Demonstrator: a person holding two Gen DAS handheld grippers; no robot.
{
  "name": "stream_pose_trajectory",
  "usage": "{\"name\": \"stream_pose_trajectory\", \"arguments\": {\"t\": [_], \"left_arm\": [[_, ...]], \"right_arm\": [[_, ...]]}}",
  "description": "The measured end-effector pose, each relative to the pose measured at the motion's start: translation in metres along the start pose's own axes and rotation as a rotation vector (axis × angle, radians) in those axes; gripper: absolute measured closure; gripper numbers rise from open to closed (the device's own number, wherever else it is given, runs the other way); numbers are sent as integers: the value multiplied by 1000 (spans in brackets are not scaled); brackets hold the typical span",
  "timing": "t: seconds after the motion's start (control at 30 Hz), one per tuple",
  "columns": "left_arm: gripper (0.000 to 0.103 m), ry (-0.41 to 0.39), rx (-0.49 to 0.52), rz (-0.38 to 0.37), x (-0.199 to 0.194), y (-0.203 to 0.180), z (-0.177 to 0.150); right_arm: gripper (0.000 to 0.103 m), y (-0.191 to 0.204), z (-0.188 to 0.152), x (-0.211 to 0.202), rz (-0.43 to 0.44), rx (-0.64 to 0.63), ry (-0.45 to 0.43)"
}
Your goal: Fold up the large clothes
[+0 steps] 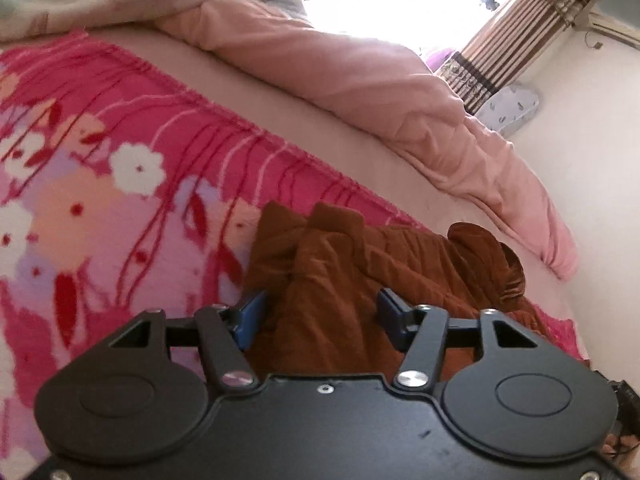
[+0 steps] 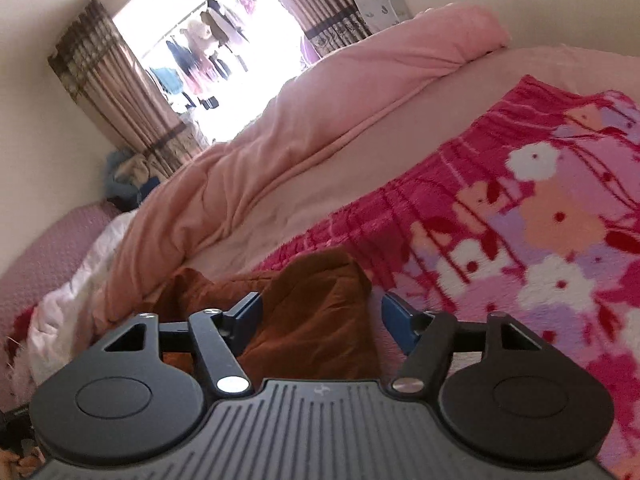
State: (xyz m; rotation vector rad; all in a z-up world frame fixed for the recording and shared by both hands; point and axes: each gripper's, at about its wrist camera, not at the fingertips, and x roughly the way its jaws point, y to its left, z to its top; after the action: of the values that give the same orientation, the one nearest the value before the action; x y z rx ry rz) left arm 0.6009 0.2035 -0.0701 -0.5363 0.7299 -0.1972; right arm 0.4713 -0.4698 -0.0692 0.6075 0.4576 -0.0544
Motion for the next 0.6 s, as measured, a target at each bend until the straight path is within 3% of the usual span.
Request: {"name": "stream_pose_trajectory", "arguments": {"t": [0.03,0.07,0.13,0.33,0.53,0.6], "left_arm": [[63,-12,30,12,0,-5,-1],[93,-15,60,10,0,-12,-2],[95,-34,82,16,-4,-19,1],[96,-138,95,-26,-24,-26,18],[94,-24,53,54,23,-8,14],[88,12,15,57,37,5,10]], "right_arm": [[35,3,-1,2,-4,-15,2],[56,8,-3,3,-10,-34,6],[89,18,-4,2,-55,-91,7],[96,29,12,-21,-18,-100,-97],[96,10,8,20,-98,-64,4],[96,-1,1,30,-98,-27,22]]}}
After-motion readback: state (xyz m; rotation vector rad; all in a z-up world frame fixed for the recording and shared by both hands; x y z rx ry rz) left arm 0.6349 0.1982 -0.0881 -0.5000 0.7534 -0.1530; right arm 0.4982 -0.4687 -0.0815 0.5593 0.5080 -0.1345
